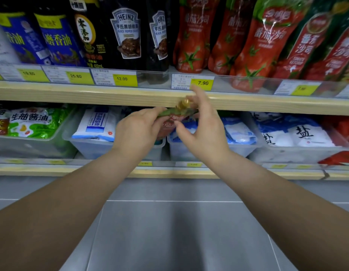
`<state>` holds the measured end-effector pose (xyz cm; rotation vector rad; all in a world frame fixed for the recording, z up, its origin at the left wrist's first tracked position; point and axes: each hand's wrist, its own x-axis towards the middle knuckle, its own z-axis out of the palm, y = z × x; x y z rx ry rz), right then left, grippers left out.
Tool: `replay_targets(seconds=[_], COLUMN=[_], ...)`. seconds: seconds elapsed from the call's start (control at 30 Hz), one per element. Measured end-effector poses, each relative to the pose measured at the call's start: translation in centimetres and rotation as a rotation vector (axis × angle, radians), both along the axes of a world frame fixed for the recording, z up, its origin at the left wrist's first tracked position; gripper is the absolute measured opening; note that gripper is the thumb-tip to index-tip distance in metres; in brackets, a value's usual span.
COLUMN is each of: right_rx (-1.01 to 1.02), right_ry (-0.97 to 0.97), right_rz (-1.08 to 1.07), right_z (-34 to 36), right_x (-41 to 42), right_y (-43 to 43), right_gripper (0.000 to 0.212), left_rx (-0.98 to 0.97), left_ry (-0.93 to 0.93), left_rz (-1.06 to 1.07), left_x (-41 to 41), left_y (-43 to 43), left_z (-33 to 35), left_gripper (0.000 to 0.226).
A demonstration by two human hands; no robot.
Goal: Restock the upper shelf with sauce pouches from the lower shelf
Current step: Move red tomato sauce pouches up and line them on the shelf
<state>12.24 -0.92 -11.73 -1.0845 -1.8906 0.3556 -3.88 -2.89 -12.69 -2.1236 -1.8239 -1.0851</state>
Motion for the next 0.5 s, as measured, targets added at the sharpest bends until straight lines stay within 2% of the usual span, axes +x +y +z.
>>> replay_targets(seconds=[0.1, 0.2, 0.37, 0.5], right_rx=[0.005, -0.041, -0.108, 0.036], right_ry=[0.080, 0.029, -0.018, 0.044], right_rz=[-0.021, -0.032, -0.087, -0.152], right_z=[-0.6, -1.1, 0.2, 3.0], right_x=[0.6, 1.0, 1.4, 2.0], right_y=[-0.7, -1.7, -2.3, -1.3], right_gripper=[0.105, 0.118, 0.117, 0.113], left_rx=[-0.001, -0.040, 0.012, 0.100], left_ry=[0.010, -0.067, -0.280, -0.431], left_rz=[0.018, -0.007, -0.075, -0.159], left_x=[1.3, 2.6, 4.3, 5.2], left_y=[0.4, 0.4, 1.3, 2.4], left_z=[2.1, 3.4, 6.7, 9.2], left_gripper=[0.036, 0.042, 0.038, 0.040])
